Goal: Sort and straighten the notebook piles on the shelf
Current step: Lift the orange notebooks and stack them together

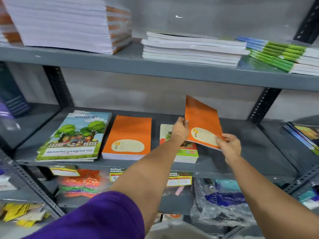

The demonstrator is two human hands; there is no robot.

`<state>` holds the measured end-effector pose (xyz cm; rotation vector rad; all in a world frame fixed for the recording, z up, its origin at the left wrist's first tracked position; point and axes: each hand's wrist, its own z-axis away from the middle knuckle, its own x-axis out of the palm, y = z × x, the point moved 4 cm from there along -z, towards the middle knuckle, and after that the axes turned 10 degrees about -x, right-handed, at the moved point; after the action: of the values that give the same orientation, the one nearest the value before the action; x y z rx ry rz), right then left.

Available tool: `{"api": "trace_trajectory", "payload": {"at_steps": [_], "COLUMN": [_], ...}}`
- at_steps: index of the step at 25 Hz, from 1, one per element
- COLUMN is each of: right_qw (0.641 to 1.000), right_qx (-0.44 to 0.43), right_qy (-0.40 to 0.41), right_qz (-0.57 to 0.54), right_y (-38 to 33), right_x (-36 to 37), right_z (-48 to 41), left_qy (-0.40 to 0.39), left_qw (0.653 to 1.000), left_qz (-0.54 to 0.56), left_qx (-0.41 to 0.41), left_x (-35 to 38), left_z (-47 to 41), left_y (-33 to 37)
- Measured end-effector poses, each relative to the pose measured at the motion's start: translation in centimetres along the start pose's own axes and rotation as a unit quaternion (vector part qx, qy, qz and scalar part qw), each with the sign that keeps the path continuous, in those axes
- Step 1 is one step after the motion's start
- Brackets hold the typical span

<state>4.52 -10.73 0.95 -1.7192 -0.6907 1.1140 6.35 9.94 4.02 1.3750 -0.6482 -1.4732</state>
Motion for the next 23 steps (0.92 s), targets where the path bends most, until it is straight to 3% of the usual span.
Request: {"api": "trace_trajectory", "payload": {"at_steps": [5, 11, 14, 18, 23], "right_qw": [0.994, 0.970, 0.960, 0.942, 0.933], "right_qx": [-0.070, -0.168, -0.178, -0.183, -0.151], "right_qy": [-0.070, -0.150, -0.174, -0.194, -0.178], "right_qz": [0.049, 0.096, 0.128, 0.204, 0.275], "right_y": [-5.0, -10.7, -11.3, -10.8, -10.1], "right_x": [9.5, 18.3, 20.3, 21.5, 21.2], "right_z": [4.6, 10.1, 12.2, 14.4, 15.5], "left_qy": [0.088, 0.126, 0.135, 0.147, 0.122], "left_qw": [0.996, 0.985, 0.972, 0.927, 0.934], "left_qz": [-0.025, -0.113, -0.187, -0.345, -0.335], "left_qx": [0.001, -0.024, -0.036, -0.025, -0.018], "left_x": [-11.1, -21.6, -24.1, -25.1, -25.1], "left_z": [-1.1, -1.5, -1.2, -0.6, -0.7], "left_y": [-5.8, -11.8, -14.0, -15.5, -16.5]}}
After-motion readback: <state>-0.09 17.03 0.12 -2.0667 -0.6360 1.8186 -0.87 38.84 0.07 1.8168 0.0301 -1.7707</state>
